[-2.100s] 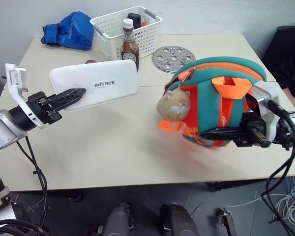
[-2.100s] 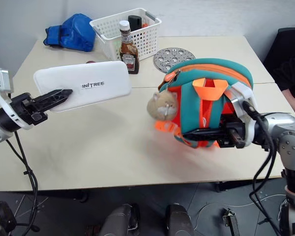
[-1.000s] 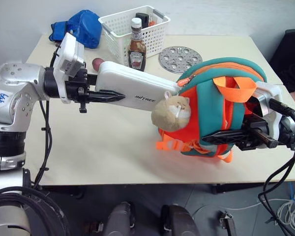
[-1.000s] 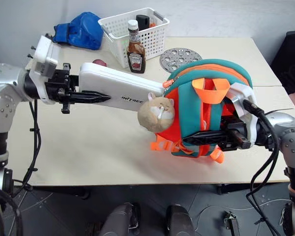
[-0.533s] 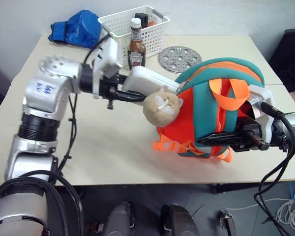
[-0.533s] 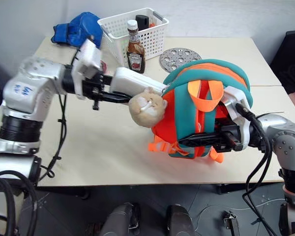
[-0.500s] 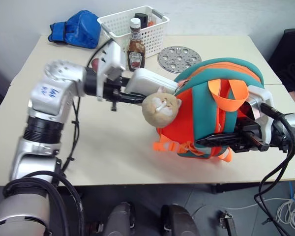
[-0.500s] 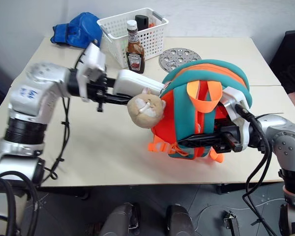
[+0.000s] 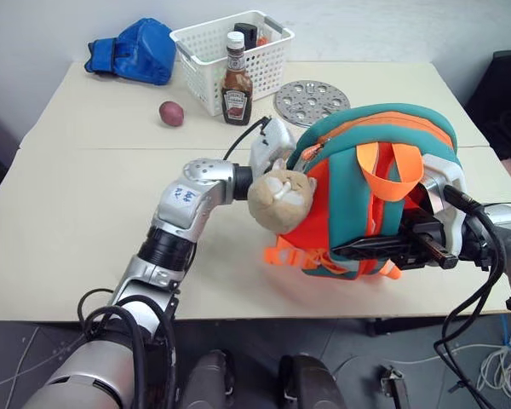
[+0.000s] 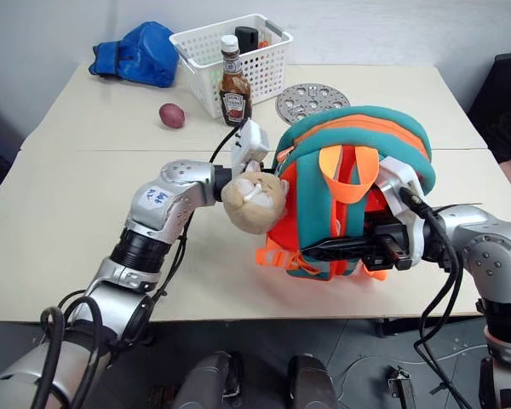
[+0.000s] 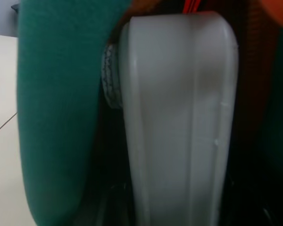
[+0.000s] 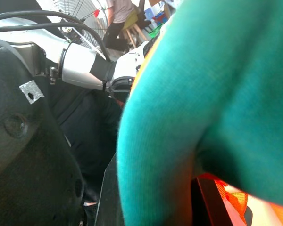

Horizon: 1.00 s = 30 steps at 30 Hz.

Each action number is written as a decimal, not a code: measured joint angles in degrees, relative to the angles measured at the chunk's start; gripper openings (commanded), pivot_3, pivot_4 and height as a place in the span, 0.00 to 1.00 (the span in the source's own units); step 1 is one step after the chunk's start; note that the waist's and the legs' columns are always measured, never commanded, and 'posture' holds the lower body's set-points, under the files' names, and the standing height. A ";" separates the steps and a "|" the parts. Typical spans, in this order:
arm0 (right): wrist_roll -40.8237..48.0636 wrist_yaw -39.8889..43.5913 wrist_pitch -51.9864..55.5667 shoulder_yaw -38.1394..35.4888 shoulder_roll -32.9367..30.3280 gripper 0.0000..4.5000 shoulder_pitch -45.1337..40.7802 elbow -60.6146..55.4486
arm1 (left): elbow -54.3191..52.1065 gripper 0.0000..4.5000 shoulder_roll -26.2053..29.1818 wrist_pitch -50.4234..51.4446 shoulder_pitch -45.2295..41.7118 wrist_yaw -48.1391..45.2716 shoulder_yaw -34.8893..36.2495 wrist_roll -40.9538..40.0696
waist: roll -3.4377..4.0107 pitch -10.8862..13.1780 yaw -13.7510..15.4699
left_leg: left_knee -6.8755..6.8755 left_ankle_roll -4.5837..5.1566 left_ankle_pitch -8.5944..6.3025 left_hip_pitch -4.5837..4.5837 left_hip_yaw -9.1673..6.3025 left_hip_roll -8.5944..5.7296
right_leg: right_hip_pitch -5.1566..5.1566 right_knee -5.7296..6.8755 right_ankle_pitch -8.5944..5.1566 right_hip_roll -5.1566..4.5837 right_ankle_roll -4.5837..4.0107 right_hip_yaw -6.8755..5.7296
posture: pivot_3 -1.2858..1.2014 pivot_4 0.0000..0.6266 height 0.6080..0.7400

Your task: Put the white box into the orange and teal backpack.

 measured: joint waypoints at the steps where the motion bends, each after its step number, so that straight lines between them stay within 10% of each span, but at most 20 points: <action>1: 0.00 -0.28 -0.04 0.00 0.16 0.00 0.00 0.00 | 0.67 0.51 -0.23 -0.14 -0.21 0.00 0.07 0.06 | 0.00 0.00 0.02 | 0.00 -0.01 0.01 0.00 -0.01 0.00 | 0.00 0.01 0.00 0.00 0.00 -0.02 | 0.52 0.24 1.00; 8: -0.14 -2.22 -0.88 0.11 1.62 0.00 0.17 -0.15 | -4.41 0.98 3.46 2.81 1.45 -1.79 1.55 -0.82 | 0.00 0.00 -0.28 | -0.05 -0.03 0.02 0.00 -0.01 0.03 | -0.01 0.00 0.00 0.01 0.00 -0.01 | 0.52 0.24 1.00; 23: -5.19 -6.31 -4.39 2.02 6.09 0.00 0.66 0.29 | -25.18 0.99 26.88 19.74 5.40 -11.82 14.67 -18.55 | 0.01 0.00 -0.29 | -0.11 -0.11 0.06 0.02 -0.06 0.03 | -0.02 0.03 0.00 0.01 -0.01 -0.01 | 0.52 0.24 1.00; 30: -6.39 -8.16 -5.39 2.52 7.43 0.00 0.18 0.32 | -31.96 0.99 29.31 29.92 5.38 -7.12 20.52 -29.48 | 0.01 0.00 -0.09 | -0.06 -0.10 0.06 0.02 -0.11 -0.02 | 0.04 0.04 0.00 0.00 0.00 0.03 | 0.52 0.24 1.00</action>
